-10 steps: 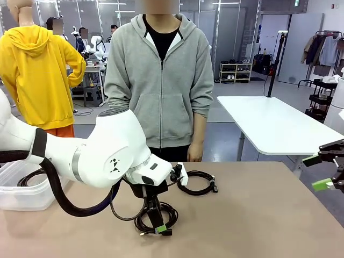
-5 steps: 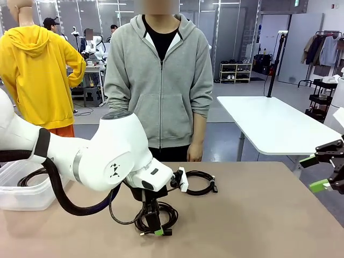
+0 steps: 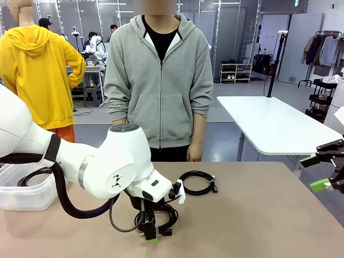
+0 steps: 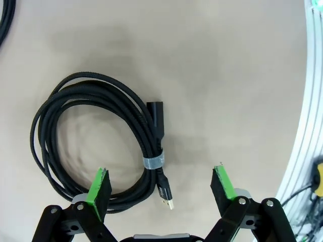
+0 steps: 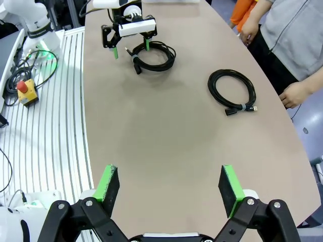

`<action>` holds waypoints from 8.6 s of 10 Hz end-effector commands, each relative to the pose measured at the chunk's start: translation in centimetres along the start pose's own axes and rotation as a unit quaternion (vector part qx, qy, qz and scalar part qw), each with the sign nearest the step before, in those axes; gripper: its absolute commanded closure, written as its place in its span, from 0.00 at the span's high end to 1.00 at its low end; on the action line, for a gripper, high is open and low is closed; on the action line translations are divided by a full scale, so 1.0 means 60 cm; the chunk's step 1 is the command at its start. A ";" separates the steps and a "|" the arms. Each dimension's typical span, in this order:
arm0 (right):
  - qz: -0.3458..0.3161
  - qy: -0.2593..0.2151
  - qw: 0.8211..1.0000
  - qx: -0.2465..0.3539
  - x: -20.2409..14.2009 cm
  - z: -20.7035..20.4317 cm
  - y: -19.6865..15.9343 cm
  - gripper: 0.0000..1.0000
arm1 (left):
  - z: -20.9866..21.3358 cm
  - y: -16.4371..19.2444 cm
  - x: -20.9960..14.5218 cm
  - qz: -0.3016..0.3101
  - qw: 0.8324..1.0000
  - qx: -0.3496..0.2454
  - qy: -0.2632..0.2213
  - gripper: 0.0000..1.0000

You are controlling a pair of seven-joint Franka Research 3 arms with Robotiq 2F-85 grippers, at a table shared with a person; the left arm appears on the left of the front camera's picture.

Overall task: Organize and store the cables.
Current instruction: Place the USB Extension Cable into the Organizing box.

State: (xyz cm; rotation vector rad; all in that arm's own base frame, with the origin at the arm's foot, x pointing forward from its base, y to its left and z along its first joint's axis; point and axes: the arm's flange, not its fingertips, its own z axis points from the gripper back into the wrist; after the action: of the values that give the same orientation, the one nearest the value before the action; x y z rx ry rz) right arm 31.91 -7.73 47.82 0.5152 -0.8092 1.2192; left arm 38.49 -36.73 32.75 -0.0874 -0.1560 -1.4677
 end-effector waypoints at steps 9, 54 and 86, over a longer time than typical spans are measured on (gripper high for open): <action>-0.002 -0.005 1.000 0.002 0.002 -0.001 -0.003 1.00 | -0.028 0.014 0.026 -0.007 1.000 0.009 0.019 0.00; -0.002 -0.005 1.000 0.002 0.002 -0.001 -0.003 1.00 | 0.261 0.345 -0.662 -0.076 0.991 0.104 0.030 1.00; 0.038 0.279 0.956 0.083 0.284 -0.110 -0.114 1.00 | 0.441 -0.063 -0.507 0.061 0.968 0.108 -0.216 1.00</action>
State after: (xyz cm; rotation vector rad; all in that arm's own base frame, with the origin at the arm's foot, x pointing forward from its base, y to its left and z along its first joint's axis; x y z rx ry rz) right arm 41.87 5.44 56.72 0.2576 -0.2826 1.4011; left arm 31.97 -1.29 54.20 -0.2313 -0.6087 -1.3209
